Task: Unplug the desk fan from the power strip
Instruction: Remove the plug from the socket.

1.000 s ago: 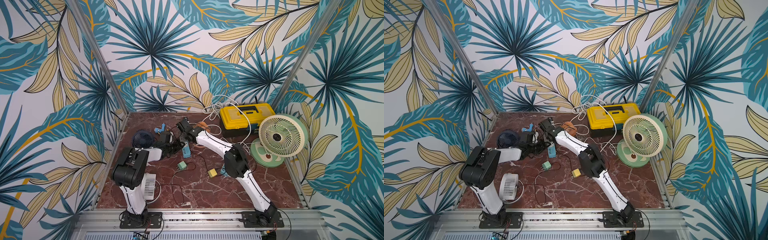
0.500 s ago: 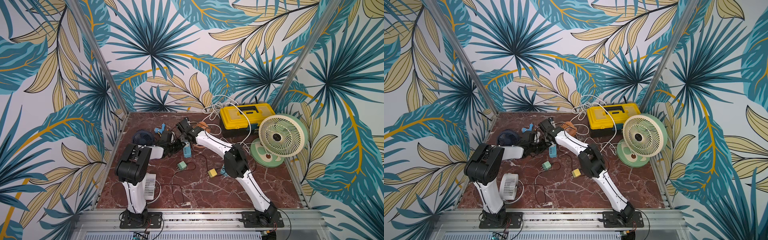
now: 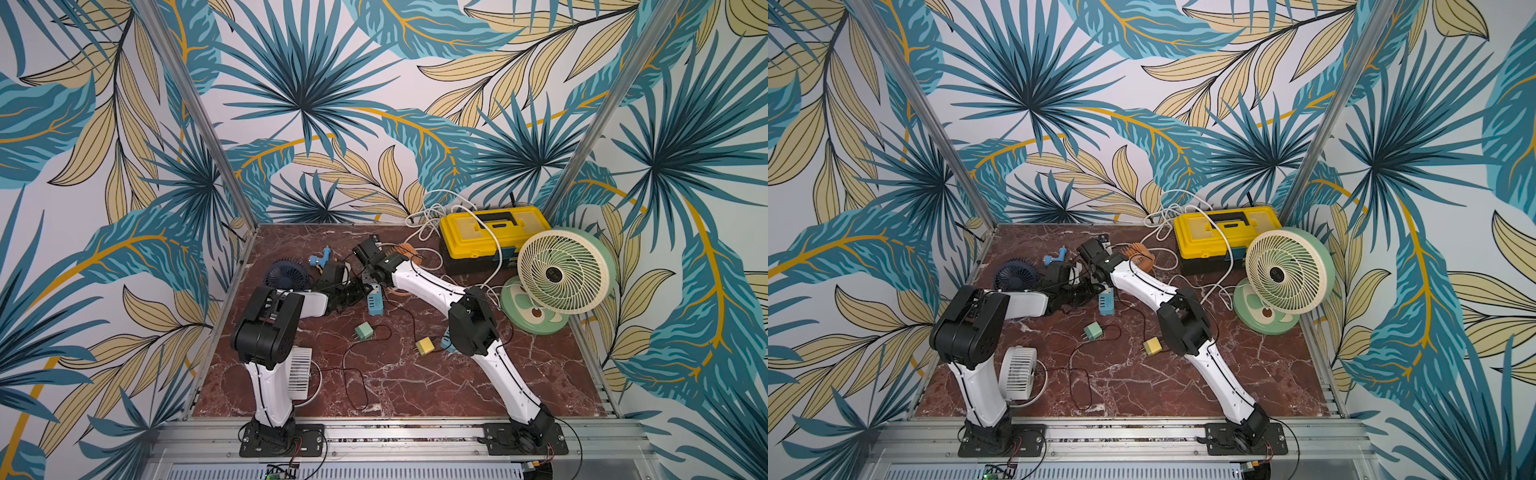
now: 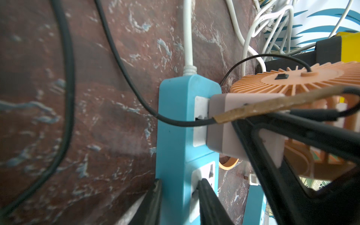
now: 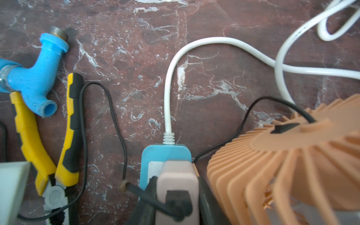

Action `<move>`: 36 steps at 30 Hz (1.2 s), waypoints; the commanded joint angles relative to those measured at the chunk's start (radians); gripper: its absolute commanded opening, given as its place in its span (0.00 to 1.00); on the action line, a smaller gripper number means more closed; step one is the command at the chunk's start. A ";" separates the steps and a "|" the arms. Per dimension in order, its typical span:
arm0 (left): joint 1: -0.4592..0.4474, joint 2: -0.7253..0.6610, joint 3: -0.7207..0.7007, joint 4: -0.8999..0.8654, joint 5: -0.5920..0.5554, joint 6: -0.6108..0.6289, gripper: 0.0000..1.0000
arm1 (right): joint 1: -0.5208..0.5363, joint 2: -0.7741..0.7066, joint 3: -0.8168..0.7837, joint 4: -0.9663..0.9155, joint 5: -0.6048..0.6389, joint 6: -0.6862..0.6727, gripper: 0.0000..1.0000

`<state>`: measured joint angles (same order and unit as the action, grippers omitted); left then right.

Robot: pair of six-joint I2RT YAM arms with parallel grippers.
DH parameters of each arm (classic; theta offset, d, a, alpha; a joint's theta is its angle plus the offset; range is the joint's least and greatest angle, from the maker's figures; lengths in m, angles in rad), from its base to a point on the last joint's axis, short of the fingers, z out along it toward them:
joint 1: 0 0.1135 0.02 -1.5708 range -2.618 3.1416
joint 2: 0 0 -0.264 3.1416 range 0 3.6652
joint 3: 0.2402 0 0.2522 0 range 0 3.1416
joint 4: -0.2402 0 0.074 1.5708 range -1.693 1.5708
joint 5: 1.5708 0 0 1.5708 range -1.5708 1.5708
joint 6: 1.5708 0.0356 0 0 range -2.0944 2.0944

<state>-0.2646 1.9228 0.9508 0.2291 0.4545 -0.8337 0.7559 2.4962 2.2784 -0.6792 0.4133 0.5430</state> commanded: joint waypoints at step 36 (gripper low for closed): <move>-0.008 0.026 -0.006 -0.198 -0.133 0.070 0.35 | 0.040 -0.199 -0.107 -0.003 -0.006 -0.018 0.18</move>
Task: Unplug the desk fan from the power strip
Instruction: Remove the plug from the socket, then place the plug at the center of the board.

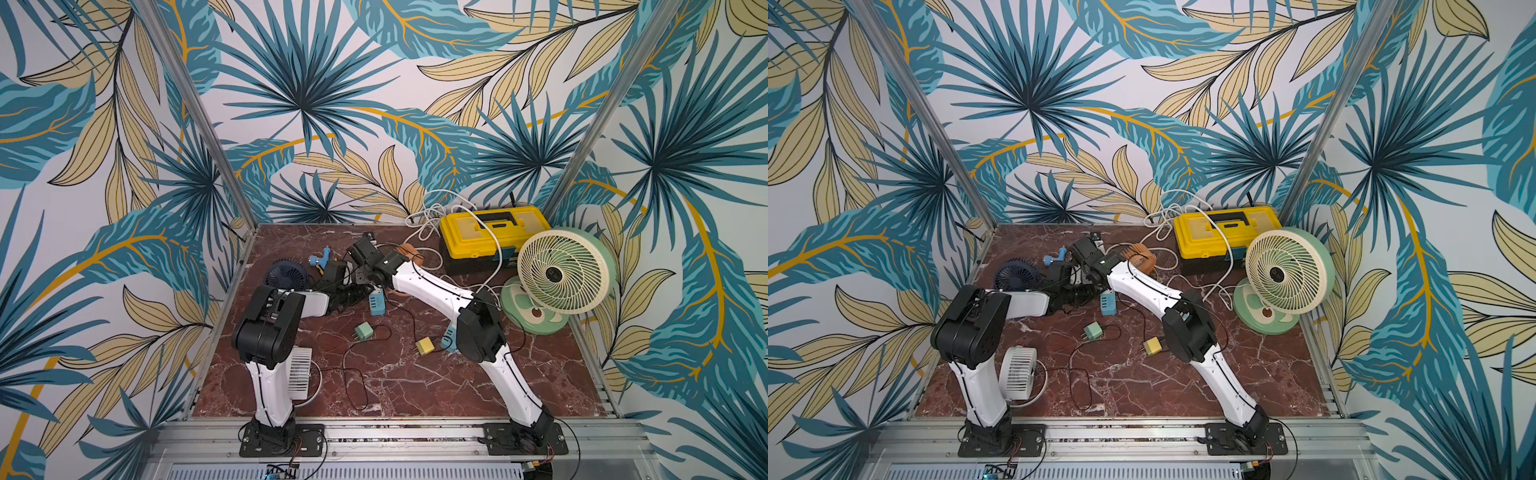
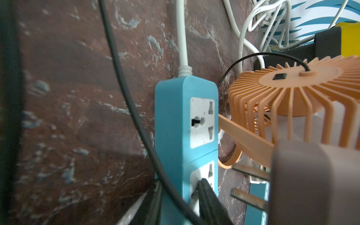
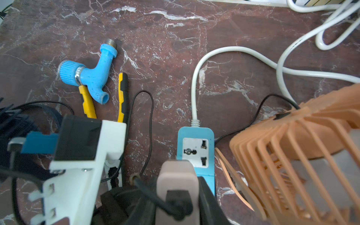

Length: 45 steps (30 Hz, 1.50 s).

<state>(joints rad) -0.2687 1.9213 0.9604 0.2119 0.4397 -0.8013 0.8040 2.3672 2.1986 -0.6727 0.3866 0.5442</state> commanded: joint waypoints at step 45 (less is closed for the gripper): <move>0.083 -0.705 -0.208 -0.258 -0.339 0.188 0.45 | -0.039 -0.033 -0.215 0.244 -0.777 0.074 0.18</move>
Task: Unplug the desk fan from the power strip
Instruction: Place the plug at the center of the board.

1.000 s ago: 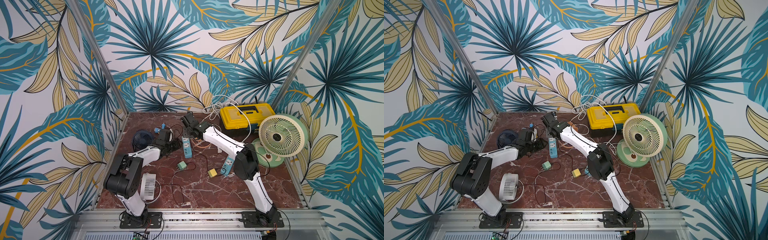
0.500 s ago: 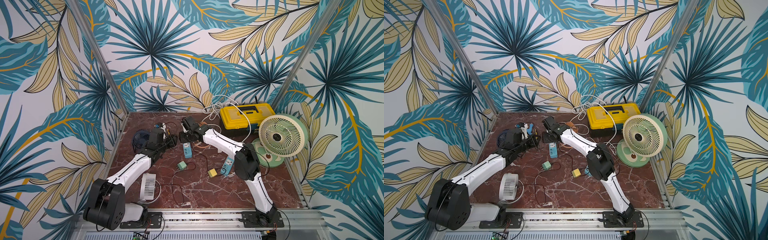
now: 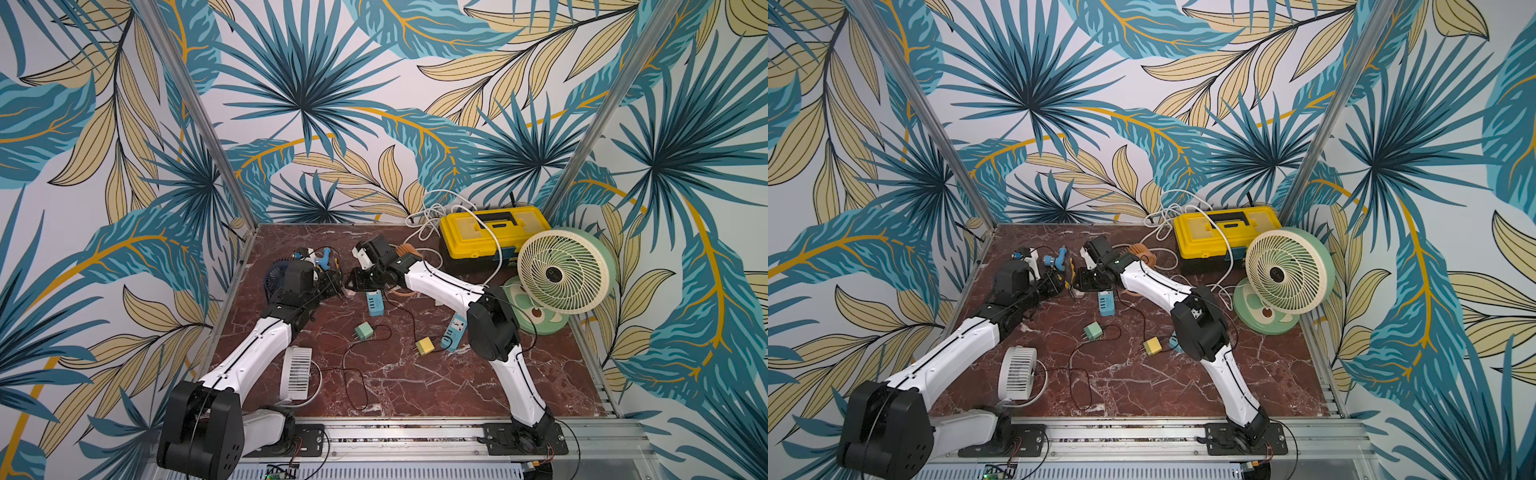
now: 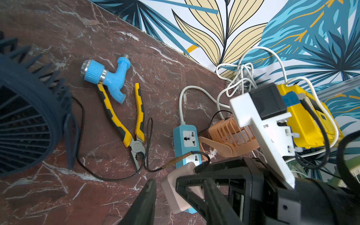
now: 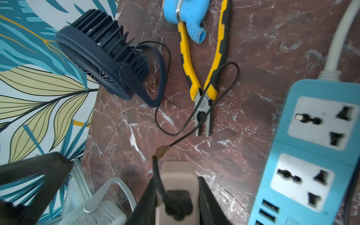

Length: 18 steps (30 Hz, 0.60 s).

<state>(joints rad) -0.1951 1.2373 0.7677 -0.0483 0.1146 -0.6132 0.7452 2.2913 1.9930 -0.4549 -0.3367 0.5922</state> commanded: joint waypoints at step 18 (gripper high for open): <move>0.016 0.027 -0.018 0.018 -0.012 0.000 0.45 | 0.045 0.117 -0.006 -0.005 -0.010 0.016 0.27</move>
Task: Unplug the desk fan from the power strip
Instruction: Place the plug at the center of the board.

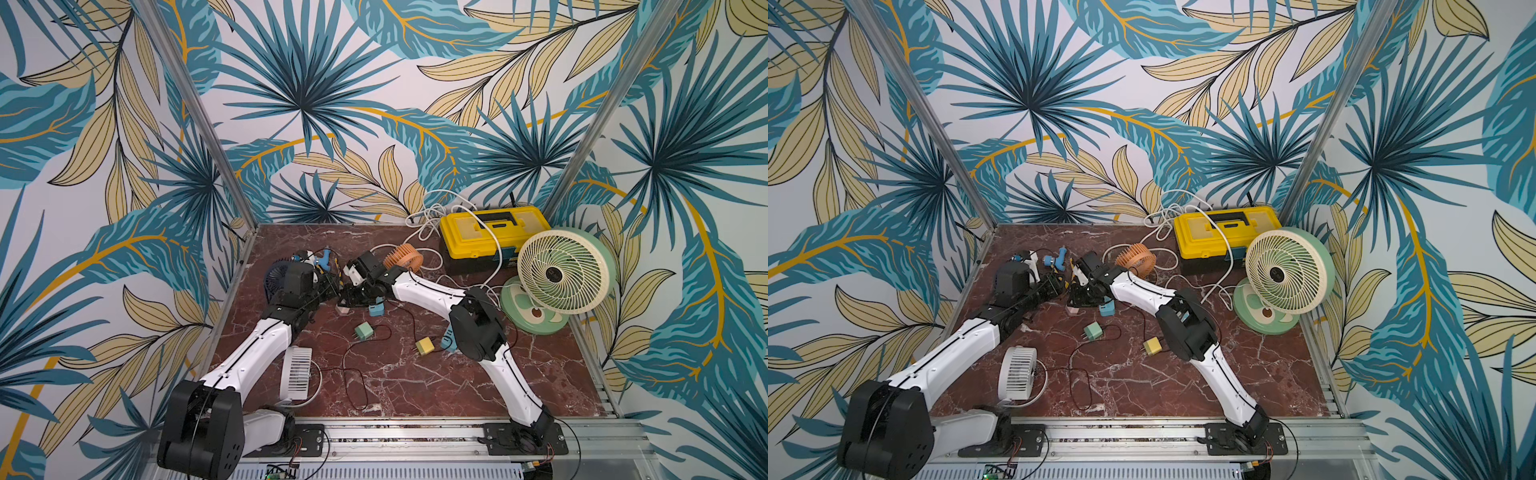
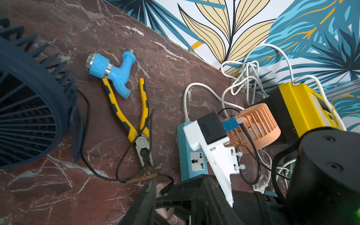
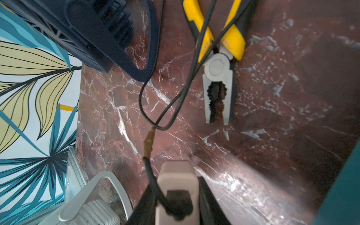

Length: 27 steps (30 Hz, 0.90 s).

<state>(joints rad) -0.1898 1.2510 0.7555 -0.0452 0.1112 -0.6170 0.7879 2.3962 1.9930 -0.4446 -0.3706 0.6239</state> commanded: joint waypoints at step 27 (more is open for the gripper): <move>0.021 0.098 0.096 -0.010 -0.027 0.228 0.61 | -0.088 -0.293 -0.222 -0.064 0.197 -0.160 0.69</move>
<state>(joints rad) -0.1810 1.3354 0.8097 -0.0433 0.1036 -0.4938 0.7071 2.2021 1.8095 -0.4854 -0.2344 0.5270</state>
